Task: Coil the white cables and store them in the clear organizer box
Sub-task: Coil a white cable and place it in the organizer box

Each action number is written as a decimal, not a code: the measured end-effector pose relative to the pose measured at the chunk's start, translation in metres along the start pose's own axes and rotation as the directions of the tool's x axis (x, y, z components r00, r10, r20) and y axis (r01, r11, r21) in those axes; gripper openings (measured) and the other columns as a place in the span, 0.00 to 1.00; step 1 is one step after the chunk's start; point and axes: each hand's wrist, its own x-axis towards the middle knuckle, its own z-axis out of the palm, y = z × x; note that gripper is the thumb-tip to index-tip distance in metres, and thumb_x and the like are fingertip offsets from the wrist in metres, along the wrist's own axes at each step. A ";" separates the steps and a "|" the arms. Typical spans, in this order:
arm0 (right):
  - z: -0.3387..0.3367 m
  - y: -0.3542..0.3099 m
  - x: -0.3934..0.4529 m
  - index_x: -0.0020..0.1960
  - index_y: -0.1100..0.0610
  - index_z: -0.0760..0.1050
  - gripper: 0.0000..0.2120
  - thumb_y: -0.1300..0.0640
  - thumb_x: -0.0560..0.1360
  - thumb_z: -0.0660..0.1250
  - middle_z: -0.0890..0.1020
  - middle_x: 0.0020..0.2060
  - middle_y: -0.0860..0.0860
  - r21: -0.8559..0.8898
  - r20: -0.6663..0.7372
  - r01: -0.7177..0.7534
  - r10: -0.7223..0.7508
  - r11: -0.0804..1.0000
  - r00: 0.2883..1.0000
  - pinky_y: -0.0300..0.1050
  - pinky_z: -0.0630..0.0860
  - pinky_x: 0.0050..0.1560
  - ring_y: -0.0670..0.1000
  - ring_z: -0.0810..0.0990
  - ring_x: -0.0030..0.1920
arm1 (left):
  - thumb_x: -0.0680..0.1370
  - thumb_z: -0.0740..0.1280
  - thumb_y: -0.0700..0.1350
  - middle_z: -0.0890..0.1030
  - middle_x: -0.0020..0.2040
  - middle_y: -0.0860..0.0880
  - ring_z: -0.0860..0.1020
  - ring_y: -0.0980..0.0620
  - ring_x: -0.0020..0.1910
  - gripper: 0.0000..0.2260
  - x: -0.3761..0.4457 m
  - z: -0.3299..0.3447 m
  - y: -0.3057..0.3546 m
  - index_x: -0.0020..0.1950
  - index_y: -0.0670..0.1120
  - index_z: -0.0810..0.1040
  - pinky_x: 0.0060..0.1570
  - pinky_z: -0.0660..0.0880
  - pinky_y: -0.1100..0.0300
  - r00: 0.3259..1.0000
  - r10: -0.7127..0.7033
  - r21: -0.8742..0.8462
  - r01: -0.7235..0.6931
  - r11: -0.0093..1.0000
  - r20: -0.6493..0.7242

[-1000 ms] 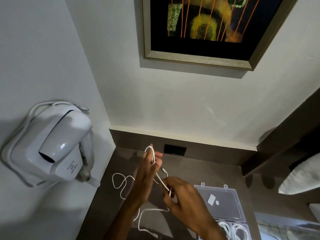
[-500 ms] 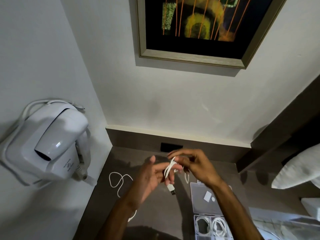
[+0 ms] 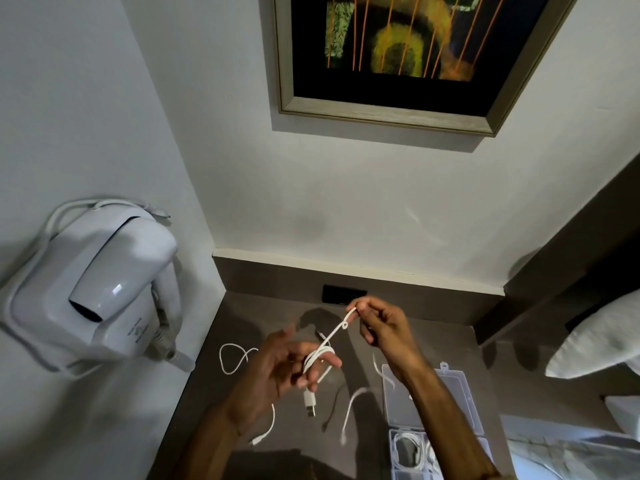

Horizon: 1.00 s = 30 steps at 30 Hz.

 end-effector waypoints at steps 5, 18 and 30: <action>-0.005 -0.006 0.011 0.43 0.59 0.79 0.20 0.53 0.88 0.59 0.77 0.24 0.41 -0.099 -0.101 -0.003 -0.007 0.995 0.995 0.31 0.62 0.26 0.40 0.65 0.24 | 0.81 0.54 0.64 0.78 0.35 0.47 0.71 0.54 0.32 0.36 0.001 0.001 0.005 0.58 0.32 0.83 0.45 0.76 0.58 1.000 0.008 0.065 -0.008 0.998 0.002; 0.049 0.004 -0.079 0.55 0.46 0.80 0.06 0.45 0.84 0.67 0.87 0.38 0.47 -0.583 0.303 0.176 0.012 0.793 0.953 0.34 0.78 0.45 0.40 0.84 0.39 | 0.86 0.54 0.44 0.82 0.49 0.45 0.79 0.47 0.47 0.20 0.053 0.011 0.029 0.75 0.35 0.69 0.54 0.79 0.59 0.870 0.209 0.305 -0.071 0.950 -0.447; -0.014 -0.069 -0.004 0.49 0.48 0.85 0.05 0.57 0.81 0.72 0.88 0.43 0.43 -0.663 0.087 0.314 -0.347 0.680 0.934 0.38 0.81 0.44 0.45 0.87 0.44 | 0.64 0.60 0.81 0.82 0.42 0.48 0.79 0.56 0.37 0.45 0.034 0.040 0.006 0.65 0.47 0.81 0.49 0.76 0.64 0.999 0.047 0.274 -0.044 0.961 -0.004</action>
